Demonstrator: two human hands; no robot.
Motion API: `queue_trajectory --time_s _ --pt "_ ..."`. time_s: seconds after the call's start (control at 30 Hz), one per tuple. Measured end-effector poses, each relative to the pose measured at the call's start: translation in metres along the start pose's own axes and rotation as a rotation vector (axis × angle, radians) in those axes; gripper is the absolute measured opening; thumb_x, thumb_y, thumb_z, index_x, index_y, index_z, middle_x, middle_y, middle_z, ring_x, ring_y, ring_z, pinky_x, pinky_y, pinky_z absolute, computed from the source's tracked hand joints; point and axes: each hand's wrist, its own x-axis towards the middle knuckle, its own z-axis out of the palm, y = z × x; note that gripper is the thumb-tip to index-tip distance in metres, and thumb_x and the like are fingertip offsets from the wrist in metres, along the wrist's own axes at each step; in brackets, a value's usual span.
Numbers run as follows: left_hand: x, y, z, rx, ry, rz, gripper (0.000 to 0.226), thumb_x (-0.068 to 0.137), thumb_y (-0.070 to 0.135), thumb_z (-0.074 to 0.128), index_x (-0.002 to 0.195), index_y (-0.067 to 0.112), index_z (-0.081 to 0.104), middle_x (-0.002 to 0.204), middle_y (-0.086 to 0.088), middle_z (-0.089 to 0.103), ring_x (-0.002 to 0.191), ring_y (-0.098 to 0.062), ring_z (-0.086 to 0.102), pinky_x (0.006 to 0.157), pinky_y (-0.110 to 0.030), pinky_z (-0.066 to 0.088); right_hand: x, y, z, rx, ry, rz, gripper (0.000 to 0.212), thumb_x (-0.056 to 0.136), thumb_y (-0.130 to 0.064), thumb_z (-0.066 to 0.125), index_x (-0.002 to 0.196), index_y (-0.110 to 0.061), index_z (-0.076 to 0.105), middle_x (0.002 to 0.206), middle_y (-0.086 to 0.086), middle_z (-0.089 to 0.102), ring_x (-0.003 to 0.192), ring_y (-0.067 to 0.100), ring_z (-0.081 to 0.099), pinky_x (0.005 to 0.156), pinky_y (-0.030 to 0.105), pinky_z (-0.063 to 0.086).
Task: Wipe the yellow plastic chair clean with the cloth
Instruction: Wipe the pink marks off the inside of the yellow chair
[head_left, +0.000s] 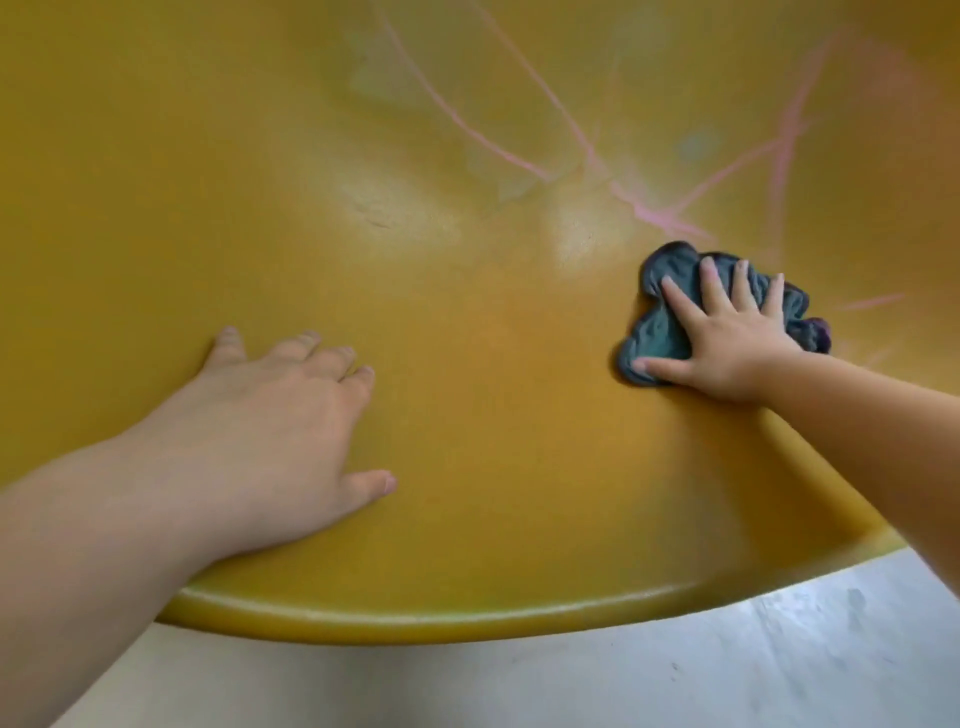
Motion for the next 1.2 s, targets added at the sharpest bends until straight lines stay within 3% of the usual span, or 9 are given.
queue_trajectory --time_s 0.1,0.23,0.33,0.4,0.53,0.67,0.8,1.0,1.2 --pt "0.001 0.001 -0.001 0.004 0.008 0.018 0.091 0.084 0.081 0.027 0.156 0.025 0.017 0.165 0.005 0.015 0.151 -0.020 0.015 0.117 -0.056 0.025 0.014 -0.063 -0.005 0.143 0.017 -0.034 0.125 0.062 -0.105 0.011 0.161 -0.032 -0.015 0.169 0.014 -0.019 0.154 0.041 -0.019 0.119 0.067 -0.011" --pt "0.001 0.000 -0.003 -0.005 0.032 0.032 0.087 0.085 0.079 0.028 0.154 0.026 0.024 0.161 0.005 0.024 0.148 -0.019 0.023 0.115 -0.052 0.030 -0.043 -0.161 -0.005 0.187 -0.006 -0.462 0.090 0.088 -0.084 0.015 0.160 -0.037 -0.012 0.168 0.002 -0.023 0.155 0.031 -0.023 0.121 0.063 -0.012" --pt "0.002 -0.001 -0.005 -0.012 0.065 0.037 0.089 0.085 0.080 0.026 0.155 0.027 0.017 0.163 0.005 0.020 0.149 -0.019 0.021 0.115 -0.049 0.030 -0.122 -0.170 -0.002 0.264 -0.070 -0.841 0.073 0.095 -0.075 0.013 0.158 -0.046 -0.010 0.167 -0.008 -0.025 0.153 0.021 -0.029 0.118 0.052 -0.023" --pt "0.003 0.002 -0.008 -0.022 0.080 0.052 0.090 0.085 0.080 0.025 0.157 0.028 0.010 0.166 0.005 0.014 0.151 -0.019 0.017 0.117 -0.049 0.027 -0.147 -0.138 0.002 0.293 -0.192 -0.912 0.067 0.099 -0.071 0.022 0.154 -0.056 -0.012 0.164 -0.016 -0.031 0.149 0.012 -0.036 0.117 0.043 -0.028" --pt "0.002 0.012 -0.007 0.004 0.057 0.108 0.091 0.085 0.080 0.025 0.157 0.030 -0.002 0.167 0.007 0.002 0.153 -0.018 0.010 0.120 -0.047 0.023 -0.094 -0.031 0.009 0.025 -0.170 -0.471 0.100 0.065 -0.105 0.013 0.147 -0.061 -0.025 0.165 -0.009 -0.032 0.151 0.019 -0.033 0.123 0.057 -0.015" --pt "0.000 0.020 -0.004 0.073 0.018 0.084 0.088 0.089 0.076 0.026 0.158 0.029 -0.002 0.167 0.005 -0.001 0.153 -0.021 0.010 0.119 -0.052 0.023 -0.037 0.020 0.000 0.032 -0.055 0.014 0.129 0.043 -0.112 -0.001 0.155 -0.051 -0.016 0.169 0.003 -0.021 0.156 0.031 -0.019 0.121 0.066 -0.007" --pt "0.014 0.050 -0.011 0.139 0.075 0.110 0.080 0.095 0.067 0.029 0.158 0.022 0.008 0.167 -0.002 0.008 0.150 -0.027 0.019 0.115 -0.058 0.026 -0.042 -0.047 0.013 0.139 -0.050 -0.203 0.135 0.041 -0.110 -0.005 0.159 -0.044 -0.012 0.169 -0.001 -0.021 0.156 0.032 -0.019 0.121 0.064 -0.009" --pt "0.052 0.095 -0.026 0.153 0.254 0.134 0.079 0.096 0.064 0.024 0.158 0.019 0.006 0.167 -0.006 0.001 0.152 -0.034 0.004 0.115 -0.067 0.012 -0.147 -0.060 0.022 0.187 -0.217 -0.683 0.072 0.094 -0.080 0.022 0.152 -0.060 -0.015 0.164 -0.016 -0.031 0.150 0.021 -0.034 0.119 0.053 -0.024" --pt "0.098 0.154 -0.045 0.063 0.260 0.236 0.081 0.095 0.068 0.022 0.159 0.022 0.003 0.168 -0.006 -0.002 0.152 -0.034 0.004 0.116 -0.066 0.013 -0.111 0.096 0.003 -0.169 -0.191 -0.124 0.101 0.065 -0.103 0.007 0.151 -0.059 -0.018 0.168 -0.001 -0.026 0.154 0.037 -0.023 0.118 0.067 -0.015"
